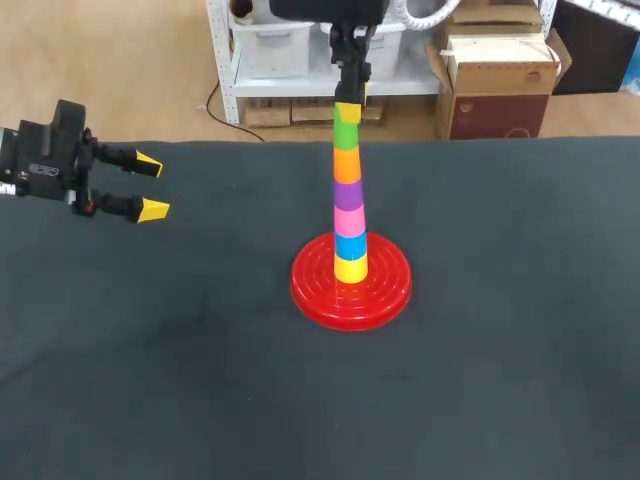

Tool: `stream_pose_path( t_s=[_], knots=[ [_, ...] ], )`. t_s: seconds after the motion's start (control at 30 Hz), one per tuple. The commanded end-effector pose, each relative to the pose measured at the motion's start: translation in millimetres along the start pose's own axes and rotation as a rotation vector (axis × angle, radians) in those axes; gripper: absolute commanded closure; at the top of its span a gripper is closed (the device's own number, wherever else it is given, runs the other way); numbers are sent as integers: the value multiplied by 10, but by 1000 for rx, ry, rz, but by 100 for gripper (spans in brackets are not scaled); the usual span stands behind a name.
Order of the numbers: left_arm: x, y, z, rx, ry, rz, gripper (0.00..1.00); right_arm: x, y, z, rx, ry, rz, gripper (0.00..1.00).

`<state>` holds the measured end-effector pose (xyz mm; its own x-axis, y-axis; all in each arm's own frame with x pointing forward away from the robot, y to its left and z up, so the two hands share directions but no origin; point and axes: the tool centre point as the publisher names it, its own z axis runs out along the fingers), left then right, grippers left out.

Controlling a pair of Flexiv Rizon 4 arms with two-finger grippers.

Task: Pick up and stack the cylinders on the red base in this order: pink,purple,orange,green

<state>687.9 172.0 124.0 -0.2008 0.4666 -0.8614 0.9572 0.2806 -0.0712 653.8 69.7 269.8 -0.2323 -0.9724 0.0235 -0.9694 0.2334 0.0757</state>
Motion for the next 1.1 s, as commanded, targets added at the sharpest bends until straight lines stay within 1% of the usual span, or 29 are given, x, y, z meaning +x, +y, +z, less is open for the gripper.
stream_pose_path(
  t_s=[0.03, 0.3, 0.6, 0.67, 0.7, 0.73, 0.9, 1.03, 1.07, 1.1],
  knots=[
    [15, -15, -4, -4, -5, 3, 0, -104, -78, -17, -29, 40, -6, 100],
    [15, -15, -4, -4, -5, 3, 0, -28, 3, 136, -46, 39, 21, 100],
    [15, -15, -4, -4, -5, 3, 0, -5, 62, 305, -42, 0, 48, 100],
    [15, -15, -4, -4, -5, 3, 0, 8, 80, 310, -42, -23, 52, 100],
    [15, -15, -4, -4, -5, 3, 0, 27, 97, 293, -39, -40, 56, 84],
    [15, -15, -4, -4, -5, 3, 0, 51, 122, 265, -33, -60, 56, 0],
    [15, -15, -4, -4, -5, 3, 0, 198, 180, 111, 19, -201, 88, 0],
    [15, -15, -4, -4, -5, 3, 0, 396, 99, 47, 54, -346, 145, 0],
    [15, -15, -4, -4, -5, 3, 0, 426, 82, 47, 65, -355, 155, 0],
    [15, -15, -4, -4, -5, 3, 0, 489, 39, 54, 74, -387, 184, 0]
  ],
)
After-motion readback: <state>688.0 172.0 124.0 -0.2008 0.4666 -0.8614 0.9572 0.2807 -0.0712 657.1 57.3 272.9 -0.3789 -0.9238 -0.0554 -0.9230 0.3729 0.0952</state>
